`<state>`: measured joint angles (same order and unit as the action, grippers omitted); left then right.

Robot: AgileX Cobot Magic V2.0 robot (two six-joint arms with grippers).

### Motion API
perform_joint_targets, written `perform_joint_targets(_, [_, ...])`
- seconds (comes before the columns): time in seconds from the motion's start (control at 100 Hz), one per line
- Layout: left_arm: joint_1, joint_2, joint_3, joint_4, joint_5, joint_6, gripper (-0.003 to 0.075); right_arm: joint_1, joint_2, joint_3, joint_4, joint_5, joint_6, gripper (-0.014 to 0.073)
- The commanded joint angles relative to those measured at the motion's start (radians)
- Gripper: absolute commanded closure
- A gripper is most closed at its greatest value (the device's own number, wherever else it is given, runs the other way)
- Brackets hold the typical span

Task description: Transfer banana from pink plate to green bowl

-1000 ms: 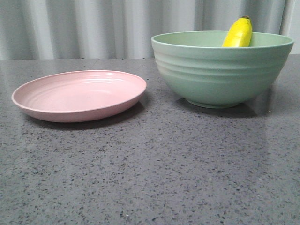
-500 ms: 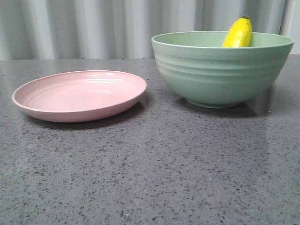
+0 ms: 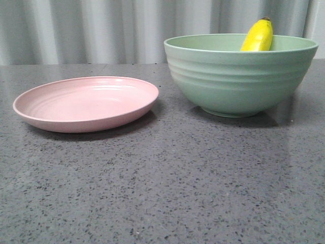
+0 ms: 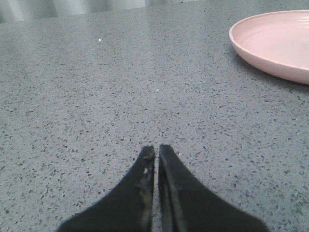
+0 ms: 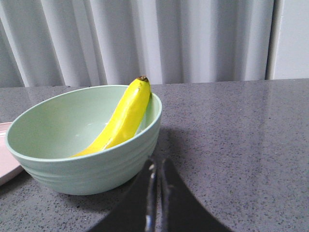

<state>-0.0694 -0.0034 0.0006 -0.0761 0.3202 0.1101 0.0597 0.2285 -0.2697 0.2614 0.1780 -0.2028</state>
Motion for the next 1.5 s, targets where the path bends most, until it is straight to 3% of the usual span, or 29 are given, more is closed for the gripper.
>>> perform_joint_targets(0.0, [0.002,-0.034,0.027,-0.012,-0.038,0.002,0.0739,-0.003,0.000,-0.019,-0.009,-0.079,-0.011,0.0673])
perform_joint_targets(0.14, [0.002,-0.034,0.027,-0.012,-0.038,0.002,0.0739,-0.003,-0.061,0.060,-0.023,-0.116,-0.011,0.0673])
perform_joint_targets(0.31, [0.002,-0.034,0.027,-0.012,-0.038,0.002,0.0739,-0.025,-0.181,0.203,-0.431,-0.156,-0.011,0.0673])
perform_joint_targets(0.45, [0.002,-0.034,0.027,-0.012,-0.038,0.002,0.0739,-0.068,-0.240,0.312,-0.334,-0.259,0.001,0.0673])
perform_joint_targets(0.49, [0.002,-0.034,0.027,-0.012,-0.038,0.002,0.0739,-0.086,-0.256,0.307,-0.315,-0.178,0.007,0.0673])
perform_joint_targets(0.57, [0.002,-0.034,0.027,-0.012,-0.038,0.002,0.0738,-0.124,-0.257,0.309,-0.315,-0.150,0.012,0.0673])
perform_joint_targets(0.75, [0.002,-0.034,0.027,-0.012,-0.038,0.002,0.0739,-0.180,-0.257,0.309,-0.318,-0.142,0.168,0.0673])
perform_joint_targets(0.88, [0.002,-0.034,0.027,-0.012,-0.038,0.002,0.0739,-0.180,-0.257,0.309,-0.323,-0.048,0.345,0.0673])
perform_joint_targets(1.08, [0.002,-0.034,0.027,-0.012,-0.038,0.002,0.0739,-0.180,-0.257,0.309,-0.323,0.119,0.347,0.0673])
perform_joint_targets(1.49, [0.002,-0.034,0.027,-0.012,-0.038,0.002,0.0739,-0.180,-0.257,0.309,-0.325,0.120,0.347,0.0673])
